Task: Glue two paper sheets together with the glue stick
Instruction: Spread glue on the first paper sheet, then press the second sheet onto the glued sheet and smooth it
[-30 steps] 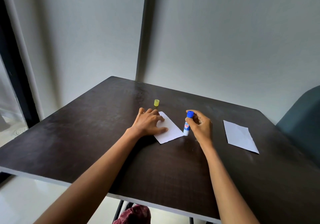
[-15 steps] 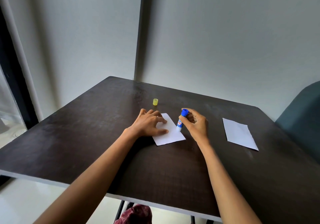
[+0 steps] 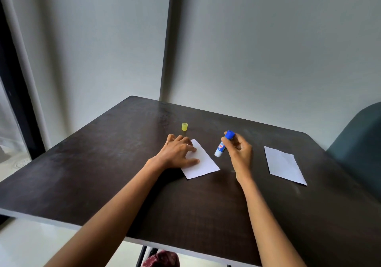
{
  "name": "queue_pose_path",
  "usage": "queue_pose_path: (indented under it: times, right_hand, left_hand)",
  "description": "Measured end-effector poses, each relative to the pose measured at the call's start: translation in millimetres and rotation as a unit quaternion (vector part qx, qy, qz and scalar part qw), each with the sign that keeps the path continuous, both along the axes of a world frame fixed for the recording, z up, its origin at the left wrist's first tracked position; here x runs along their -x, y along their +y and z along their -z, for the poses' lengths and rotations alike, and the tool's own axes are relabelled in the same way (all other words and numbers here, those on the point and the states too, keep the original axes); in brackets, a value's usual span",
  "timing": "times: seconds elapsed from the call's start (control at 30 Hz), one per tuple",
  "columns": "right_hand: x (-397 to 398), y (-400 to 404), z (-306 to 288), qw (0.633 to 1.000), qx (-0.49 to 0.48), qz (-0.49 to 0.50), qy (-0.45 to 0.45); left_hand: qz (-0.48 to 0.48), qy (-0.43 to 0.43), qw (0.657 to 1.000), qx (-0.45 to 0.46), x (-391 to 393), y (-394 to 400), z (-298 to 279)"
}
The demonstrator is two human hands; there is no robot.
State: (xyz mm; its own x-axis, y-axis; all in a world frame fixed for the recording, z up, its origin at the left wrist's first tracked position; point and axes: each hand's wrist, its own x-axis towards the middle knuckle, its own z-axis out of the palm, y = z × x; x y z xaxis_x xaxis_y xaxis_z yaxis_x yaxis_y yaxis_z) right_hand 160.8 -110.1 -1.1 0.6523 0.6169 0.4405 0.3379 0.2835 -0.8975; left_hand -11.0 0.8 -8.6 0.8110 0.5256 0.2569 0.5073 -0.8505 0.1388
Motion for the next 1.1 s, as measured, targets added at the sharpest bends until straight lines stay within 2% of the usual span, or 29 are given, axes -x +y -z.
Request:
queue_pose_path:
  times: [0.17,0.23,0.3,0.37,0.47,0.53,0.63,0.73,0.97,1.1]
  right_hand:
    - [-7,-1,0,0.991,-0.067,0.020,0.115]
    - [-9,4,3,0.988,-0.061,0.011,0.143]
    - [-11,12,6,0.988,-0.037,0.006,0.152]
    - [-15,25,7,0.990,-0.005,-0.009,0.143]
    - [-25,49,4,0.995,0.050,-0.045,0.076]
    - [-31,69,2,0.995,0.093,-0.031,0.003]
    - [-38,99,0,0.987,0.149,-0.003,-0.061]
    - [-44,121,4,0.970,0.208,0.007,-0.126]
    - [-46,126,7,0.960,0.236,-0.001,-0.148]
    - [-45,125,4,0.959,0.243,-0.010,-0.143]
  left_hand:
    - [0.024,0.000,1.000,-0.009,-4,-9,-5]
    - [0.011,-0.048,0.999,-0.009,-12,-15,-6]
    - [0.007,-0.137,0.987,0.079,-24,-21,-9]
    - [0.015,-0.240,0.944,0.227,-40,-24,-17]
    - [0.026,-0.364,0.839,0.405,-63,-19,-28]
    - [0.024,-0.404,0.792,0.457,-75,-11,-30]
    - [0.002,-0.445,0.751,0.487,-90,7,-33]
    - [-0.030,-0.451,0.736,0.504,-104,27,-31]
    - [-0.065,-0.459,0.706,0.536,-119,47,-18]
    - [-0.073,-0.463,0.703,0.535,-118,51,-17]
